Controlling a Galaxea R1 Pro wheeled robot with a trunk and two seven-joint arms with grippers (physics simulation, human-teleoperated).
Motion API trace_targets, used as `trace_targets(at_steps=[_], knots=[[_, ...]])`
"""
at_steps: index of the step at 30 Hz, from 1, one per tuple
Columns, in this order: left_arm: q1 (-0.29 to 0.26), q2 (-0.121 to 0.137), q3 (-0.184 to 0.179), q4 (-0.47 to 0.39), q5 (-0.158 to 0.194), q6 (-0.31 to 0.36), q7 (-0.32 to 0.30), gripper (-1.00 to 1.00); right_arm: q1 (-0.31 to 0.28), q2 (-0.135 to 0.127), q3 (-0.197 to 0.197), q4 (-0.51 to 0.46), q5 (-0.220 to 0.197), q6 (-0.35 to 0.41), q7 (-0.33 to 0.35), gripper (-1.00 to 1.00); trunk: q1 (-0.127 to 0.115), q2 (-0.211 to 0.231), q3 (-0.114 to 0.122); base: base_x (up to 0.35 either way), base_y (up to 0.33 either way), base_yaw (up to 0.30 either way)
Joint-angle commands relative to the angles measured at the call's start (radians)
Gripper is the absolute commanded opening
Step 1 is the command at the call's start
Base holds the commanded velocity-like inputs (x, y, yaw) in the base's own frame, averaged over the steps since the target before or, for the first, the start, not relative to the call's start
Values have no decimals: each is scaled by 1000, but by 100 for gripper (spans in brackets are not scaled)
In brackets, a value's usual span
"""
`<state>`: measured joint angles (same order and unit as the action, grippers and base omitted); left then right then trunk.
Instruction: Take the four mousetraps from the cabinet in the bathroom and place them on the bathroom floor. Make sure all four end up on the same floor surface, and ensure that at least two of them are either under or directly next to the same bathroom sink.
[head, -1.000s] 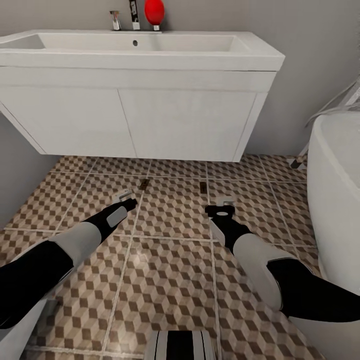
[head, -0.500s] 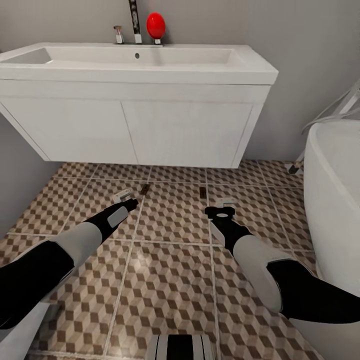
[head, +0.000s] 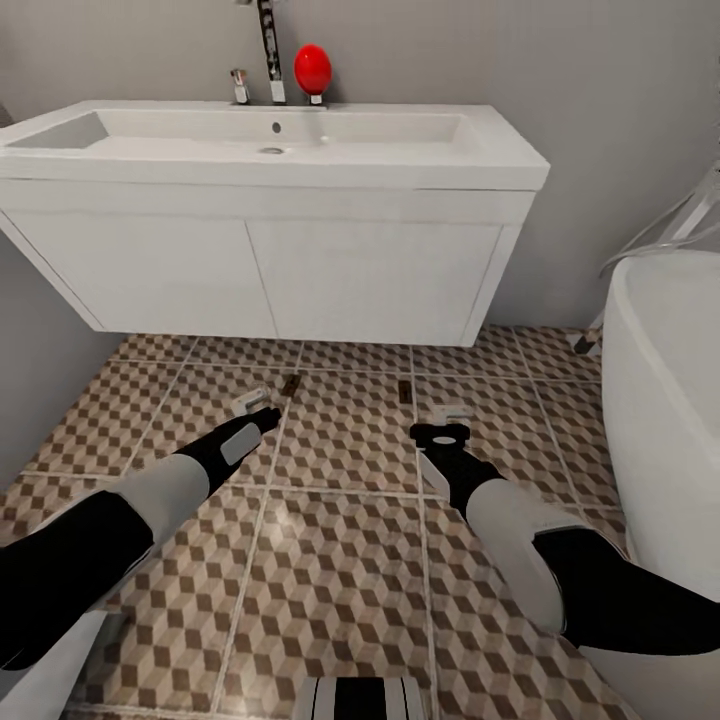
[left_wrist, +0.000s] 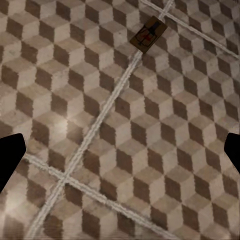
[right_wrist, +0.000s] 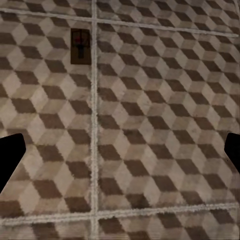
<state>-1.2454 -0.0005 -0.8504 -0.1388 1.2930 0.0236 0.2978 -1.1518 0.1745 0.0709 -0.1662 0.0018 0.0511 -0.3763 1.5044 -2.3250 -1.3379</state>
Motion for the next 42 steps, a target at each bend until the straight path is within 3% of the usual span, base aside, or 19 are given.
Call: trace_targets(at_steps=[1,7,15,21,25,30,42], knots=[[7,-3,-6,0,2,2,6,100,7,0,7,0,1,5,-6,100,-4,7,3,0,0,0],[59,-18,-10,5,-3,0,4,100,59,0,8,2,3,7,-5,100,-27,49,21,0,0,0],[117,-40,-34,7,-4,0,3,100,83,0,9,11,2,12,-3,100,-58,105,46,0,0,0],[169,-52,-77,7,-4,1,3,100,90,0,11,36,4,13,6,100,-81,147,65,0,0,0],[204,-56,-126,7,-3,1,3,100,97,0,12,51,5,13,41,100,-96,175,78,0,0,0],[231,-58,-160,7,-3,1,3,100,117,0,13,56,7,10,78,100,-115,210,93,0,0,0],[301,-61,-179,-1,-3,1,2,100,170,0,31,59,27,5,99,100,-161,294,131,0,0,0]])
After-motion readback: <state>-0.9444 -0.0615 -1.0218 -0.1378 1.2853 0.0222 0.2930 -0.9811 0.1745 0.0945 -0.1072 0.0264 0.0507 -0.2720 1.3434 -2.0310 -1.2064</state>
